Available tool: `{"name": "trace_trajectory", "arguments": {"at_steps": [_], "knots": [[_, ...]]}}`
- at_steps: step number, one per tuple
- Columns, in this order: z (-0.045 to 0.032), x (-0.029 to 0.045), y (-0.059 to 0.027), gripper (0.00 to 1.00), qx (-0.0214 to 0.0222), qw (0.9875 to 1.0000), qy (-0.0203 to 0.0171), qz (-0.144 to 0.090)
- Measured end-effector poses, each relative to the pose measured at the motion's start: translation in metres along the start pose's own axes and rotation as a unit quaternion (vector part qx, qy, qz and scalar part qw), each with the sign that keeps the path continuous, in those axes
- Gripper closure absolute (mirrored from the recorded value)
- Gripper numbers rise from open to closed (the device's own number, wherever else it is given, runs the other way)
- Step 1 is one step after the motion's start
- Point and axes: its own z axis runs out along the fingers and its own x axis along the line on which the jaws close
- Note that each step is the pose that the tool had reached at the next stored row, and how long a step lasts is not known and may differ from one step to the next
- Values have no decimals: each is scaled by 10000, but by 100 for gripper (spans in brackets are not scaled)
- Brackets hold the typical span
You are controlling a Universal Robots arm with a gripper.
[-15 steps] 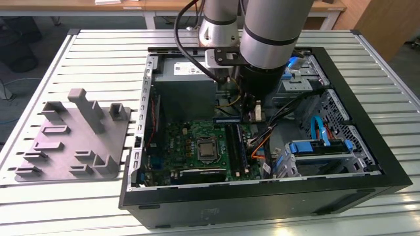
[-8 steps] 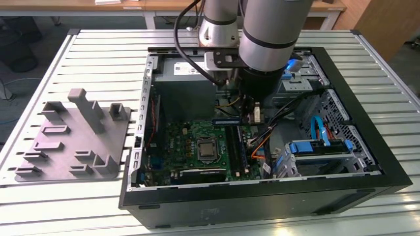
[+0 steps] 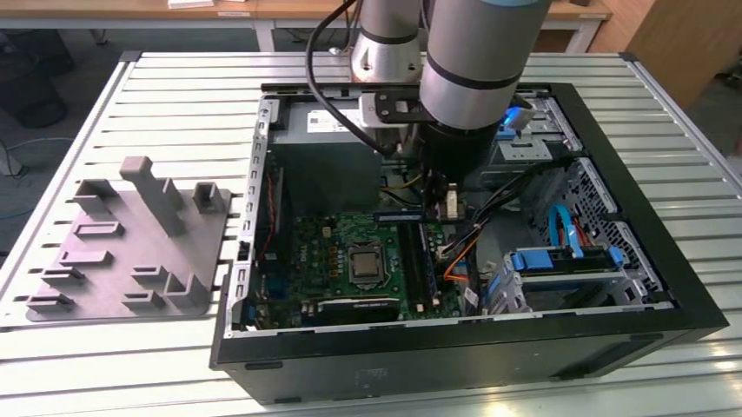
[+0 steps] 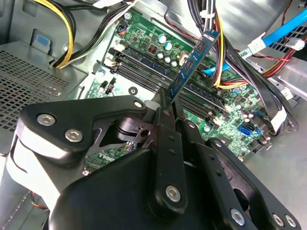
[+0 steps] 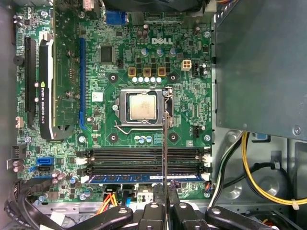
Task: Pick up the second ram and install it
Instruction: 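Pick up the second ram and move it above second insertion slot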
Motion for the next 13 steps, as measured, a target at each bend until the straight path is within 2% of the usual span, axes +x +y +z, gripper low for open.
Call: {"name": "trace_trajectory", "arguments": {"at_steps": [13], "knots": [[21, 36, 82, 86, 0, 10000, 0, 0]]}}
